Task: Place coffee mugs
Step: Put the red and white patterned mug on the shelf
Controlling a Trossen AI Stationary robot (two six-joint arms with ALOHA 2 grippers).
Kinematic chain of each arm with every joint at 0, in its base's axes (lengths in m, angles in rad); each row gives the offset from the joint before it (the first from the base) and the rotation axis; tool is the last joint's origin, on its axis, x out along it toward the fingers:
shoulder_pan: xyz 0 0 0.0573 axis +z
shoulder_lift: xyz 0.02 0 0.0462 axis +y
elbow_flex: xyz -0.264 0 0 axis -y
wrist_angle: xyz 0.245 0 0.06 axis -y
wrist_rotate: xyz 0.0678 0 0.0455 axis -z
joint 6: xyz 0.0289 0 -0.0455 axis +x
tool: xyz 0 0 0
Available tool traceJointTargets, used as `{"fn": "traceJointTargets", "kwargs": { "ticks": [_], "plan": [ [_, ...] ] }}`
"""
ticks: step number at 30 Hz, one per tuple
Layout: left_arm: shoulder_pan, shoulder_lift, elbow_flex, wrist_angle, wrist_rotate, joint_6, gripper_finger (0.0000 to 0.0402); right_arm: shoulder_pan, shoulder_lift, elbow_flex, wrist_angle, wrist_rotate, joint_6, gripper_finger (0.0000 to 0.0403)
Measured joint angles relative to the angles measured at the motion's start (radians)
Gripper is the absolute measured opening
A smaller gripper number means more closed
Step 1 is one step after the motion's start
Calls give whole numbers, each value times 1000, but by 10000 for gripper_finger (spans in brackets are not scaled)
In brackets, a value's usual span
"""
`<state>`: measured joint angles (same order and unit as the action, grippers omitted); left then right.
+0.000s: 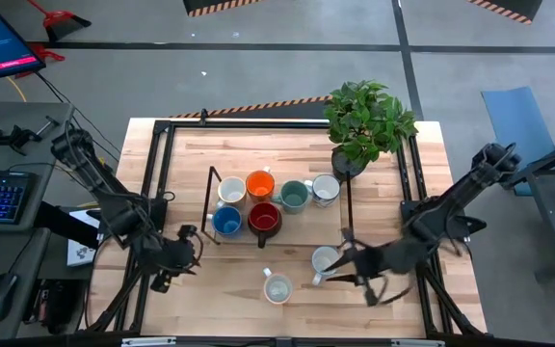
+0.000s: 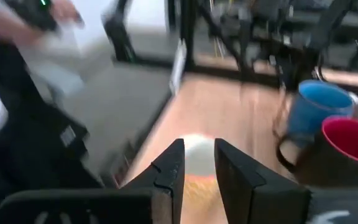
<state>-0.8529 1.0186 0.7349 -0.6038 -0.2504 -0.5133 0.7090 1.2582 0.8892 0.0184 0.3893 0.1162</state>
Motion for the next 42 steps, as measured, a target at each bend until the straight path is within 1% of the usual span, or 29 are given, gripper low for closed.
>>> {"fn": "traceJointTargets", "kwargs": {
  "ticks": [3, 7, 10, 13, 15, 17, 21, 25, 28, 31, 37, 42],
  "plan": [
    [0, -29, -80, 167, 1, 88, 94, -27, 94, 147, -208, -3, 38, 69],
    [2, -42, -177, 412, 19, 182, 94, -77, 189, 291, -406, -49, 90, 69],
    [2, -43, -228, 549, 67, 185, 94, -123, 228, 361, -476, -128, 95, 69],
    [2, -43, -265, 624, 76, 148, 94, -172, 248, 402, -496, -215, 78, 72],
    [2, -42, -270, 630, 75, 114, 94, -203, 257, 411, -512, -261, 67, 79],
    [2, -39, -270, 634, 69, 80, 94, -229, 260, 412, -565, -298, 76, 91],
    [2, -38, -270, 633, 61, 69, 94, -261, 261, 403, -695, -310, 171, 120],
    [2, -38, -270, 633, 60, 70, 94, -264, 261, 403, -735, -311, 189, 137],
    [2, -38, -270, 633, 42, 70, 94, -257, 267, 403, -777, -267, 182, 140],
    [2, -38, -270, 633, 18, 70, 94, -258, 290, 403, -835, -231, 214, 140],
    [2, -38, -270, 633, 4, 70, 94, -272, 346, 403, -847, -225, 201, 140],
    [2, -38, -270, 653, 0, 72, 94, -292, 394, 402, -896, -250, 194, 140]
  ]
}}
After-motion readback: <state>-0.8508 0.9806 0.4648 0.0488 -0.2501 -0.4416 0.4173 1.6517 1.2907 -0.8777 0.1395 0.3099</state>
